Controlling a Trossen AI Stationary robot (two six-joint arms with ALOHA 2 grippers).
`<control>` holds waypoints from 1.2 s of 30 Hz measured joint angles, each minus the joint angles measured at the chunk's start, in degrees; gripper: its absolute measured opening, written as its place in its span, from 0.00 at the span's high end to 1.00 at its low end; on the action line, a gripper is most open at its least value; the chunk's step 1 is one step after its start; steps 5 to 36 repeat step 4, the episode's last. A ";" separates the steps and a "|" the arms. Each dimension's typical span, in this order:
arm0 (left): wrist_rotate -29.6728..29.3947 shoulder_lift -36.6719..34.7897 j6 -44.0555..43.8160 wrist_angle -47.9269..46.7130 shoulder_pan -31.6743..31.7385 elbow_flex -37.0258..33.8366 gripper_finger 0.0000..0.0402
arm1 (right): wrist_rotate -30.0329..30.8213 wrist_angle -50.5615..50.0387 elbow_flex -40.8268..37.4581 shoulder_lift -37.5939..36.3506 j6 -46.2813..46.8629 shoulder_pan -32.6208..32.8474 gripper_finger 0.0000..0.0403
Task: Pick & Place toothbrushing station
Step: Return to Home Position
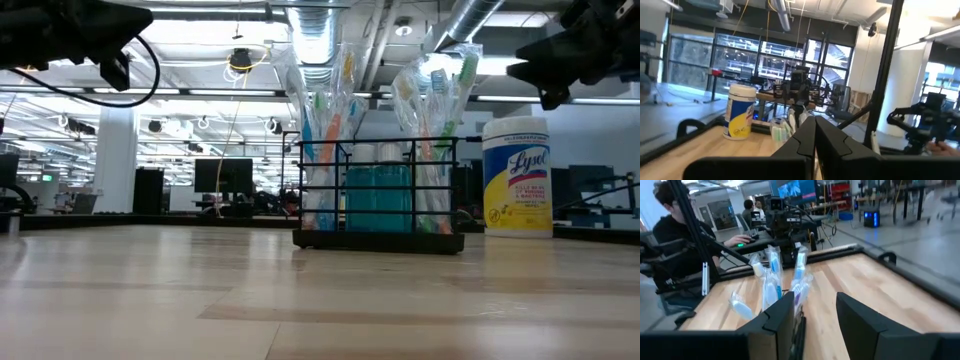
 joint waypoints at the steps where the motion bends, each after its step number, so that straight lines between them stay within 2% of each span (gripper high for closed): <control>1: 0.00 0.00 0.92 0.01 0.00 0.00 1.00 | -0.01 -0.02 0.00 -0.53 -1.41 0.00 0.66; 4: 0.07 0.13 0.80 0.00 0.00 0.00 1.00 | -0.03 -0.09 -0.02 -2.32 -4.01 0.00 0.65; 36: 0.07 0.13 0.80 0.00 0.00 0.00 1.00 | -0.03 -0.09 -0.02 -2.32 -4.01 0.00 0.65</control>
